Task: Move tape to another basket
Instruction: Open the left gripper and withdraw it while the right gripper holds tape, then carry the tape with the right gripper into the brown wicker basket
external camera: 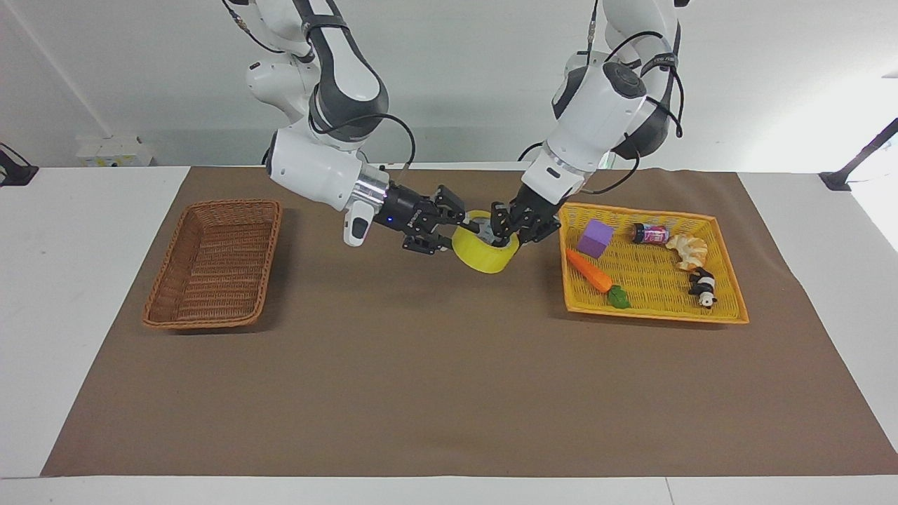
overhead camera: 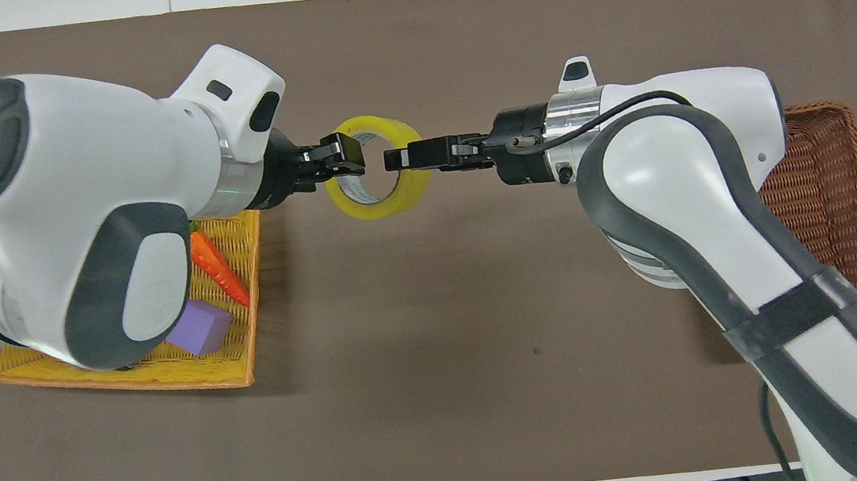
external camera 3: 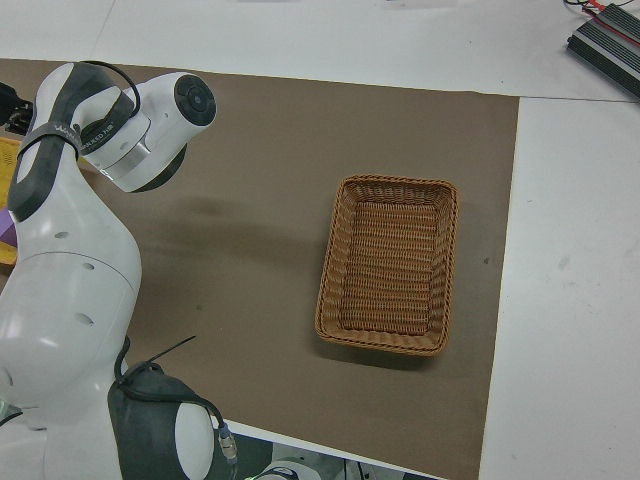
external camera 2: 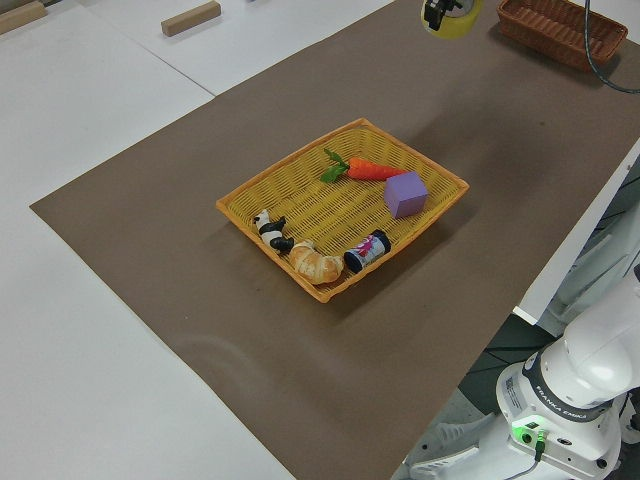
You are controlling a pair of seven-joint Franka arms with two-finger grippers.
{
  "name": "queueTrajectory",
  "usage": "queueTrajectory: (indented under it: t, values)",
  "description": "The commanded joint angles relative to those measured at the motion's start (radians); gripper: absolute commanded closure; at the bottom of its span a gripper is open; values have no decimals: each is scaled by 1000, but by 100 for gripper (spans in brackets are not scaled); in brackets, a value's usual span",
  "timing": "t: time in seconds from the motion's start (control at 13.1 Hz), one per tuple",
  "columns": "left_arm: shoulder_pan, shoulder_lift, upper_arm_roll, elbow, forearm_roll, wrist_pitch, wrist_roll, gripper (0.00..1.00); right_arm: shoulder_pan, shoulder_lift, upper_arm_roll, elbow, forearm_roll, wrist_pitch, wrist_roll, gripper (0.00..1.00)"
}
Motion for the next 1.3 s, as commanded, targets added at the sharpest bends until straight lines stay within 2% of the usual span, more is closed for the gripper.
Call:
queueTrajectory:
  t: [0.0,0.23,0.46,0.61,0.69,0.84,0.99,1.22]
  values:
    - [99,-12,14,143,27,-222,-3,0,-47,-15,2,-11,12,-52,-17,100]
    - [240,-19,17,150,197,-282,72,2,-142,-47,2,-80,10,-101,-96,100]
    - [450,-30,22,132,254,-359,398,4,-332,-84,-1,-148,-8,-283,-147,100]
    - [585,-68,20,54,257,-349,535,1,-487,-87,-2,-146,-149,-432,-150,100]
    - [622,-84,20,26,257,-349,542,1,-584,-89,-2,-142,-236,-501,-171,100]
    - [644,-84,22,26,259,-346,543,1,-734,-92,-4,-142,-355,-619,-237,100]
    - [650,-111,26,-35,259,-321,545,1,-871,-92,-5,-140,-450,-681,-262,100]
    - [641,-85,22,32,297,-351,552,1,-1029,-49,-5,-139,-519,-710,-300,100]
